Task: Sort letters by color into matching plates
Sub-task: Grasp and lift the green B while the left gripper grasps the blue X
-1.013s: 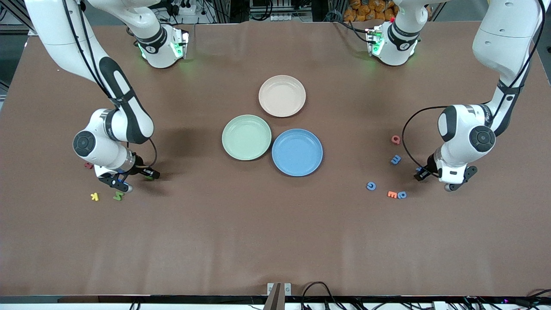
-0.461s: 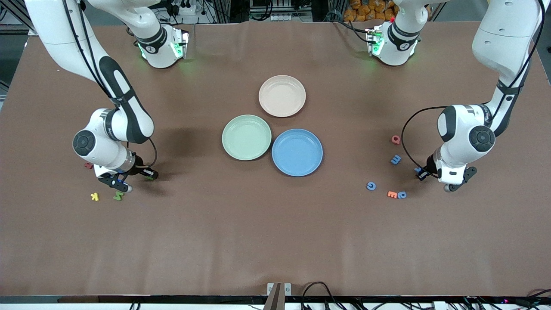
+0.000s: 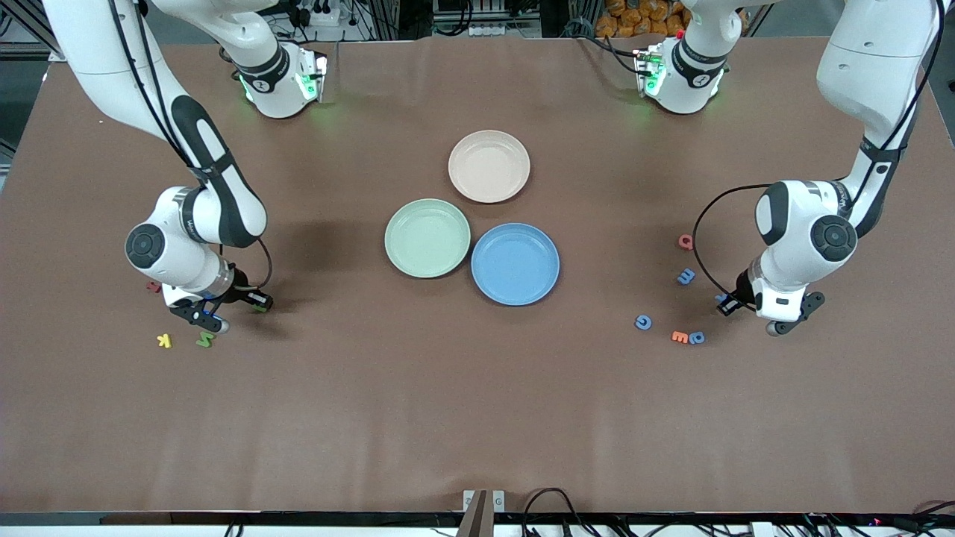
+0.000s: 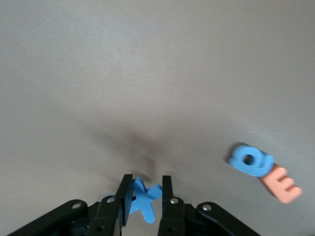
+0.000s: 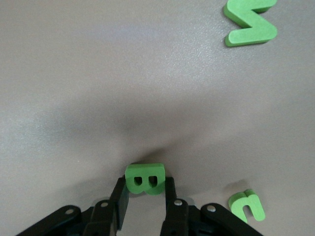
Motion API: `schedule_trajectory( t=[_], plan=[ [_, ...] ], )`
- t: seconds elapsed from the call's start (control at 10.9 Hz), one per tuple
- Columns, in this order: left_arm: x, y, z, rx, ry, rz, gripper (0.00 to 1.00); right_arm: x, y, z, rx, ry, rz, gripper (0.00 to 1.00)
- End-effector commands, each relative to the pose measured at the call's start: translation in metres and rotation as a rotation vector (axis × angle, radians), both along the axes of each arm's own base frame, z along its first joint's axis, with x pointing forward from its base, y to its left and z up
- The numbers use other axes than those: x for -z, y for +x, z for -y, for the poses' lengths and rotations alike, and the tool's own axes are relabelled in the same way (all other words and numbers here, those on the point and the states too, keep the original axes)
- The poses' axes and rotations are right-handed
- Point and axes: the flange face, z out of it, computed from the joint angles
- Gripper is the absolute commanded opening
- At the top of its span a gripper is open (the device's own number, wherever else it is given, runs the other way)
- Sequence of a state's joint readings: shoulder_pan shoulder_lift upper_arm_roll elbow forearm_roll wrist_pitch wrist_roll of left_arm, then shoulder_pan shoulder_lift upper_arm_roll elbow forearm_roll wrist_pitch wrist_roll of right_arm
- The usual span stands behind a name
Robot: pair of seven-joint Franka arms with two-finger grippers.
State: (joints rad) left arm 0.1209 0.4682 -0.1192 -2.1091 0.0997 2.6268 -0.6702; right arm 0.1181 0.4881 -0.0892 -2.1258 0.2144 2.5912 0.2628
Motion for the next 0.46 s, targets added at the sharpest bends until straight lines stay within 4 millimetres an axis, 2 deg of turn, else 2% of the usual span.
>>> schedule_trajectory(
  t=[0.0,0.28,0.37],
  plan=[
    [-0.019,0.004,0.023,0.025,-0.015,0.024,0.00,-0.015,-0.005,-0.020,0.002,0.010,0.014,0.27],
    [-0.028,0.011,0.031,0.027,-0.019,0.010,0.00,-0.036,-0.007,-0.060,0.003,0.027,0.002,0.27],
    [-0.032,0.011,0.041,0.037,-0.025,0.006,0.00,-0.042,-0.010,-0.082,-0.007,0.034,-0.002,0.27]
  ],
)
